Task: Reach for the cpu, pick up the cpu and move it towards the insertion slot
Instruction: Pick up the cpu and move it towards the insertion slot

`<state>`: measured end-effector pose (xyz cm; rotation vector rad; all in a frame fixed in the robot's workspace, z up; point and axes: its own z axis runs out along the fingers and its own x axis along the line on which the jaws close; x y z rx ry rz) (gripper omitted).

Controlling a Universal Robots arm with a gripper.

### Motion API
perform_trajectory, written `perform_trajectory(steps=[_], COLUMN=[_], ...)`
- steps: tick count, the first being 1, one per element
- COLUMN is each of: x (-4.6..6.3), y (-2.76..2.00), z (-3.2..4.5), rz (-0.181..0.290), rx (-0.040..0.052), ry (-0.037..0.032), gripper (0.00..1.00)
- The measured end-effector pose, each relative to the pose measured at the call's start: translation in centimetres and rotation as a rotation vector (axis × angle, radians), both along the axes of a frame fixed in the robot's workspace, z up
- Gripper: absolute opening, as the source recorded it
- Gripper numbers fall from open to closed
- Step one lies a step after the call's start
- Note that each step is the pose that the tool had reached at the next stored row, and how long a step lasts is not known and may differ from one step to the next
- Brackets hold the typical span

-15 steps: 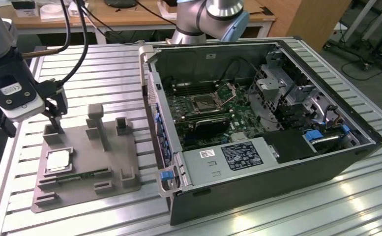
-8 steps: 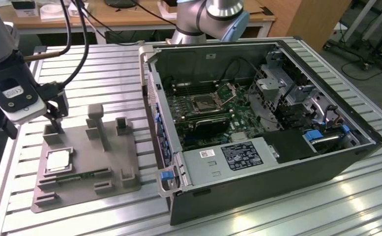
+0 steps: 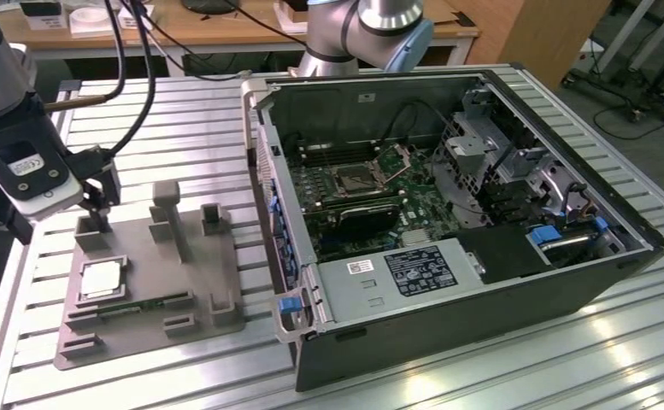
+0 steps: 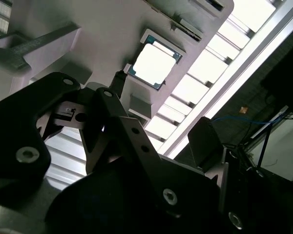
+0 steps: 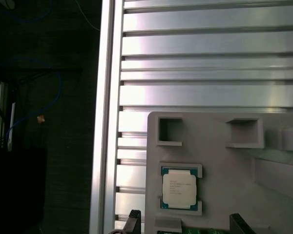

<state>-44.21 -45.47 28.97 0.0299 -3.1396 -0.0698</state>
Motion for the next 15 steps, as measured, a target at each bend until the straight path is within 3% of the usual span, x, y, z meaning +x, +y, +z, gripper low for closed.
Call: perform_trajectory(steps=[15], x=[0.00], y=[0.00], z=[-0.50], rz=[0.000], rx=[0.0008], ry=[0.0000], gripper=[0.78])
